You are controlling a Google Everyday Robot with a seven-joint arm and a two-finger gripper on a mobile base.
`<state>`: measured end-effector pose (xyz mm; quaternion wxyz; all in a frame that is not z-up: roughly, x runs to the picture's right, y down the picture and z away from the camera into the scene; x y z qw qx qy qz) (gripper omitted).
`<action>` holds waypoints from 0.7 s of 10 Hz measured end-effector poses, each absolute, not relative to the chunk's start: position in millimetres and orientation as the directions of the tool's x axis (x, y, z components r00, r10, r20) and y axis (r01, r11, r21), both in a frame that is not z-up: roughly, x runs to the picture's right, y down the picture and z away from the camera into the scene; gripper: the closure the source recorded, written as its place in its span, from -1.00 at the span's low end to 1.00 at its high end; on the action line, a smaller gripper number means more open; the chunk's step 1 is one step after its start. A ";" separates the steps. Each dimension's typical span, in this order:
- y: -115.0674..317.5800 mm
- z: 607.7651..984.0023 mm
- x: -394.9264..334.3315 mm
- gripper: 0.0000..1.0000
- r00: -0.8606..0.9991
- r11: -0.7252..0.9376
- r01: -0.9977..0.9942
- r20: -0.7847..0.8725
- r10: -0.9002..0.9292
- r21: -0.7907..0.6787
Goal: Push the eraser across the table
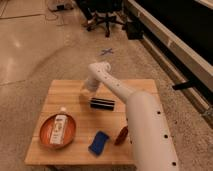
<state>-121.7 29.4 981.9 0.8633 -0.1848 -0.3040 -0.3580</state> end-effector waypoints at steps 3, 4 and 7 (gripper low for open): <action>37.3 974.5 -99.3 -0.30 0.566 0.669 0.732 0.662 -0.492 -0.128; 40.3 972.6 -91.0 -0.30 0.571 0.668 0.731 0.662 -0.485 -0.140; 46.2 969.2 -71.7 -0.30 0.588 0.668 0.724 0.658 -0.470 -0.170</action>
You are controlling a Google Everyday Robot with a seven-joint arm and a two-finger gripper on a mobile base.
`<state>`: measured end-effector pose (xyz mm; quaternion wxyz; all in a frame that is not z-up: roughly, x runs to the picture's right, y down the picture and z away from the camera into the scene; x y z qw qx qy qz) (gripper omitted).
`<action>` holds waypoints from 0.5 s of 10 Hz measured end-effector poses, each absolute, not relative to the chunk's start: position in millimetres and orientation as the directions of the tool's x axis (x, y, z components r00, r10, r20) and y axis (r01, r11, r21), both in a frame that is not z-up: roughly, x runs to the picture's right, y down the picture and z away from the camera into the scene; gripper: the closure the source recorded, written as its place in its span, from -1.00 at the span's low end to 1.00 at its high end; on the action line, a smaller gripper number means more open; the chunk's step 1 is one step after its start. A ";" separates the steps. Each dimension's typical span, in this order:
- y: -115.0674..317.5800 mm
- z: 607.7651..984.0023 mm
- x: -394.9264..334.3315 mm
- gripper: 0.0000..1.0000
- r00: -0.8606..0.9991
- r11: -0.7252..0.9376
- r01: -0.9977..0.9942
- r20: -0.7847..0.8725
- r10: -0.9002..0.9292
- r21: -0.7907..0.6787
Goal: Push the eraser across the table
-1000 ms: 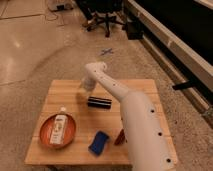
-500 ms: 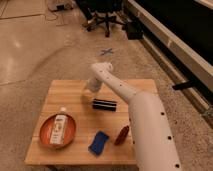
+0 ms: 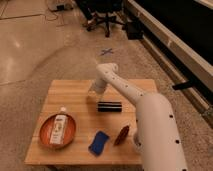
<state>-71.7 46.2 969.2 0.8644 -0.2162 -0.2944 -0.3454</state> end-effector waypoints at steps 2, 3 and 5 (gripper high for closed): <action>48.9 968.5 -54.8 -0.30 0.607 0.670 0.716 0.649 -0.458 -0.196; 50.0 969.1 -46.9 -0.30 0.616 0.671 0.712 0.643 -0.455 -0.208; 52.0 970.2 -24.5 -0.30 0.644 0.674 0.698 0.622 -0.445 -0.241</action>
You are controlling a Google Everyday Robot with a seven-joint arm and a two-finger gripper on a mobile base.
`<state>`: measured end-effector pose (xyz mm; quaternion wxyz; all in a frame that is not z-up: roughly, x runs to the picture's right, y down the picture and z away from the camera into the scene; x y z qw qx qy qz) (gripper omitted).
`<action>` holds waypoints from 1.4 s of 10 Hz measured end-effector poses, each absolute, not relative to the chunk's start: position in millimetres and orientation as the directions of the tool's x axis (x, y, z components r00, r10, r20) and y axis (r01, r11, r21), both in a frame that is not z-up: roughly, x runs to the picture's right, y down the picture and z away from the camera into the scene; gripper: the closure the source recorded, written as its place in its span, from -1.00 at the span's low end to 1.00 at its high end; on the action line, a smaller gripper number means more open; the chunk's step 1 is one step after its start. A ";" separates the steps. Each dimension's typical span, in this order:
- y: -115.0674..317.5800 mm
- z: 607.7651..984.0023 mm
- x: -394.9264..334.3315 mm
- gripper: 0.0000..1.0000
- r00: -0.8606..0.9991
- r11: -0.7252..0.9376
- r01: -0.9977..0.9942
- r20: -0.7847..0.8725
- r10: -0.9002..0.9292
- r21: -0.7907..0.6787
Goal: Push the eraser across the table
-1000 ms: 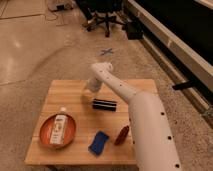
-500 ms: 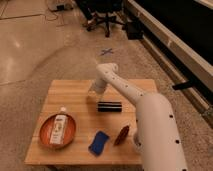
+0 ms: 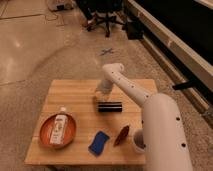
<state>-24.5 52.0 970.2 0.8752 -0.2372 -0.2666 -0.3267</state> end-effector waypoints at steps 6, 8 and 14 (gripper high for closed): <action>64.8 958.8 27.1 -0.30 0.715 0.688 0.650 0.567 -0.410 -0.323; 71.8 953.1 37.0 -0.30 0.729 0.691 0.637 0.560 -0.394 -0.343; 59.8 924.8 44.4 -0.30 0.762 0.742 0.582 0.543 -0.353 -0.334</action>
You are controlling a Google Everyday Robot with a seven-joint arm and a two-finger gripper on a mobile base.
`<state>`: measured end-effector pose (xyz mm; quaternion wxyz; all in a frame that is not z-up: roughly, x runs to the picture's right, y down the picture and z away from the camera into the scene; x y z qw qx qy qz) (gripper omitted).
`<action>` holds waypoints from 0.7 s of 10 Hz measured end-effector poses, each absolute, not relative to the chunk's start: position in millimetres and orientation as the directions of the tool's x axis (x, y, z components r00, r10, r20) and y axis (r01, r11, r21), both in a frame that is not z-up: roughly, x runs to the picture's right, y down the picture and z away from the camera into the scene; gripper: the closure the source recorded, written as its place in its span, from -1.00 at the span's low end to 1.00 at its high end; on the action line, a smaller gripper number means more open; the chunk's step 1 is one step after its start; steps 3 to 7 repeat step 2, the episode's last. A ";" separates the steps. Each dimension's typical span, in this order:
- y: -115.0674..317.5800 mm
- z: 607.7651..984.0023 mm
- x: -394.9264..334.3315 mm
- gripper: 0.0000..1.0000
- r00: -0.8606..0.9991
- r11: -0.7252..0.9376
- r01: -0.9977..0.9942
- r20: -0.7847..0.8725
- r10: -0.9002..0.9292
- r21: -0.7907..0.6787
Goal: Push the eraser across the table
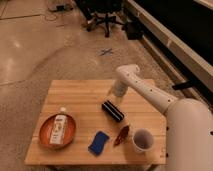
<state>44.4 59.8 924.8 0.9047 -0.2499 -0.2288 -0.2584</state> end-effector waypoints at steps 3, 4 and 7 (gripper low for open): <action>60.0 925.0 44.3 -0.30 0.762 0.742 0.582 0.543 -0.353 -0.334; 60.0 925.0 44.3 -0.30 0.762 0.742 0.582 0.543 -0.353 -0.334; 60.0 925.0 44.3 -0.30 0.762 0.742 0.582 0.543 -0.353 -0.334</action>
